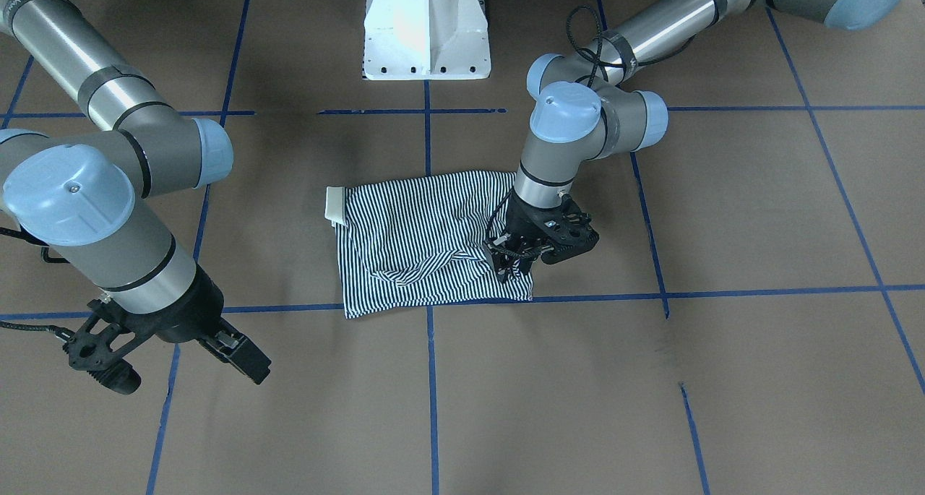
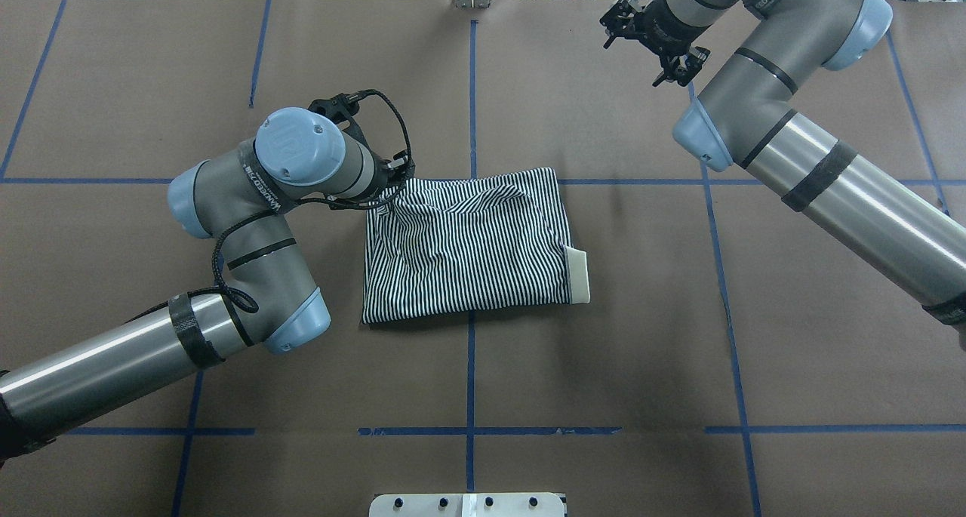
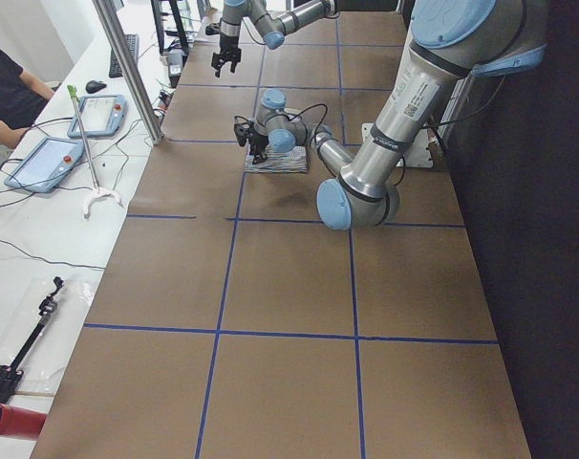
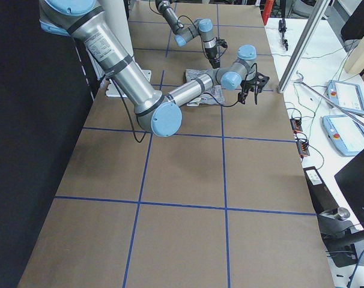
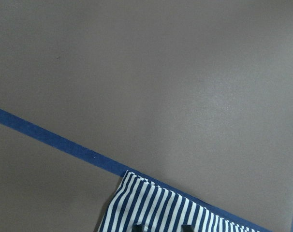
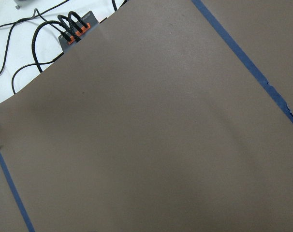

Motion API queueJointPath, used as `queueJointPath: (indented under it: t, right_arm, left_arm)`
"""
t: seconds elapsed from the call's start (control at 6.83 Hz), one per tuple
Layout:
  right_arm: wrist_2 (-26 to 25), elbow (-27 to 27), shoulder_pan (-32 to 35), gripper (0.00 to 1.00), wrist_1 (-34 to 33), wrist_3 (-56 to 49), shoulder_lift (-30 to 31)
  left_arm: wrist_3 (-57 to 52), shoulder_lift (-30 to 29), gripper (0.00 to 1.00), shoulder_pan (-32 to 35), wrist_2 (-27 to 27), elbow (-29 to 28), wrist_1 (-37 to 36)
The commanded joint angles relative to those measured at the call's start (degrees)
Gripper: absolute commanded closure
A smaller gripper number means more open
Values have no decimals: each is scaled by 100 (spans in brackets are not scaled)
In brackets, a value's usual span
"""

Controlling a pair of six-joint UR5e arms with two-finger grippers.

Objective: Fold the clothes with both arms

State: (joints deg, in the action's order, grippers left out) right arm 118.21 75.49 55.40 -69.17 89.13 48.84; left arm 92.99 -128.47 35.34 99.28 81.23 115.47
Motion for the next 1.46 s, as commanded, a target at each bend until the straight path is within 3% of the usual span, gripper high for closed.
queueJointPath:
  t: [0.0, 1.02, 1.17, 1.32]
  right_arm:
    - [-8, 0, -3, 0, 0, -1, 20]
    - [-35, -8, -12, 0, 18, -106, 117]
    - [-35, -17, -3, 0, 18, -107, 117]
    - [-35, -17, -3, 0, 18, -107, 117]
  left_arm:
    - [35, -37, 32, 0, -14, -54, -7]
    - [70, -134, 36, -88, -14, -231, -15]
    - [79, -143, 62, -88, -5, -222, -15]
    - [79, -134, 100, -80, -5, -213, -15]
